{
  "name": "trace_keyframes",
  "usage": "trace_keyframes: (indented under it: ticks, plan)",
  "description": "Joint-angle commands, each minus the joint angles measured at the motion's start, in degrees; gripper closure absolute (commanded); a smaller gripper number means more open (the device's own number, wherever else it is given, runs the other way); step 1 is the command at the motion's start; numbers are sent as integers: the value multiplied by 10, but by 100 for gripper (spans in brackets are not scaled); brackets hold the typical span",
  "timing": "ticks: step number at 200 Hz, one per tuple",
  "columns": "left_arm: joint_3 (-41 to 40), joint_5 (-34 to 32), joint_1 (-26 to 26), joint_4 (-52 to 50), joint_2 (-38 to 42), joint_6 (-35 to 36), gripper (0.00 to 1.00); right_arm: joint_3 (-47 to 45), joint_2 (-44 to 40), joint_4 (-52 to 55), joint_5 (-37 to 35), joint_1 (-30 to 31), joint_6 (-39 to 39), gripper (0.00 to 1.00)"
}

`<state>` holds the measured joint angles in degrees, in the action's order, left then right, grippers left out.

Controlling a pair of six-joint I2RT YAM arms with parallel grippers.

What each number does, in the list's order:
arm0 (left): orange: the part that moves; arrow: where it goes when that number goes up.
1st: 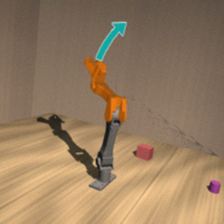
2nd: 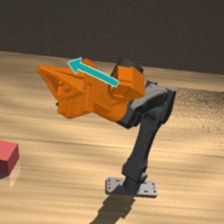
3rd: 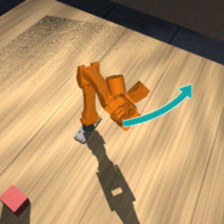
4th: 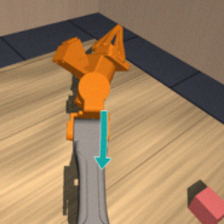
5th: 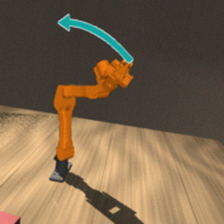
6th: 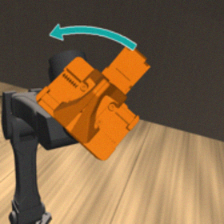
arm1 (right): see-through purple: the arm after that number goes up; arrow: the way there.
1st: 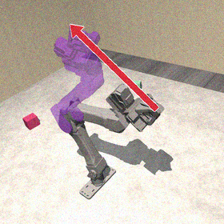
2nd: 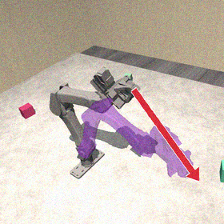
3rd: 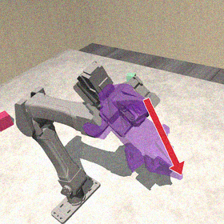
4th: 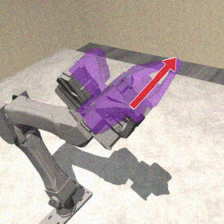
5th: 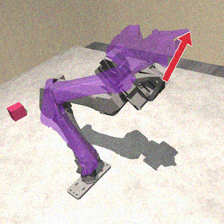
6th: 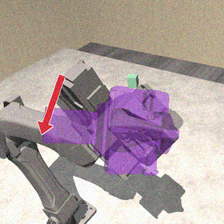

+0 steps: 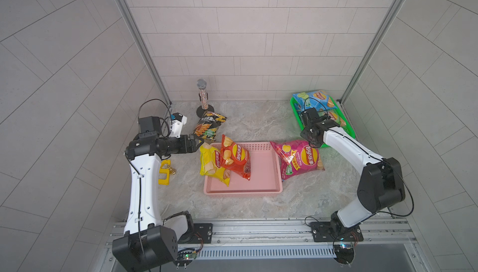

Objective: Put the potato chips into the basket
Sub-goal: Pick up the potato chip from the center of the board, then place the potato chip in the basket.

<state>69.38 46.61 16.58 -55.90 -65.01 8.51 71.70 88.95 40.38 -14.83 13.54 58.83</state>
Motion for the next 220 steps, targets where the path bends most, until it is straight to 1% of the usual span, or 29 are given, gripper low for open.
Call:
trace_keyframes:
  ticks: [1, 30, 42, 67, 79, 88, 102, 118, 139, 160, 179, 191, 208, 220]
  plan:
    - [-8, 0, -3, 4, 10, -1, 18, -16, -72, -19, 23, -1, -29, 100]
    - [-10, 3, -3, 4, 8, 0, 18, -69, -189, -92, 78, 0, -75, 100]
    - [-11, 2, -3, 5, 8, 0, 18, -91, -235, -131, 113, 0, -104, 100]
    - [-13, 0, -4, 10, 8, 1, 18, -132, -310, -245, 221, 1, -145, 100]
    - [-13, -1, -3, 10, 7, 1, 18, -142, -325, -303, 297, 1, -170, 100]
    - [-13, -1, -3, 10, 6, 1, 18, -140, -330, -326, 334, 7, -184, 100]
    - [-14, 0, -4, 11, 5, 1, 18, -132, -328, -362, 386, 29, -227, 100]
    - [-15, 1, -3, 11, 5, 2, 18, -125, -322, -407, 445, 69, -290, 100]
    - [-17, -2, -3, 10, 5, 5, 18, -114, -305, -475, 512, 120, -349, 100]
    - [-19, -5, -4, 10, 5, 6, 18, -96, -268, -535, 582, 155, -373, 100]
    - [-21, -7, -4, 10, 6, 8, 18, -98, -223, -626, 669, 179, -388, 100]
    - [-20, -9, -4, 10, 6, 8, 18, -105, -195, -683, 709, 189, -396, 100]
    - [-20, -10, -4, 10, 6, 9, 18, -108, -156, -749, 739, 192, -399, 100]
    - [-20, -11, -4, 11, 6, 9, 18, -104, -132, -768, 756, 192, -416, 100]
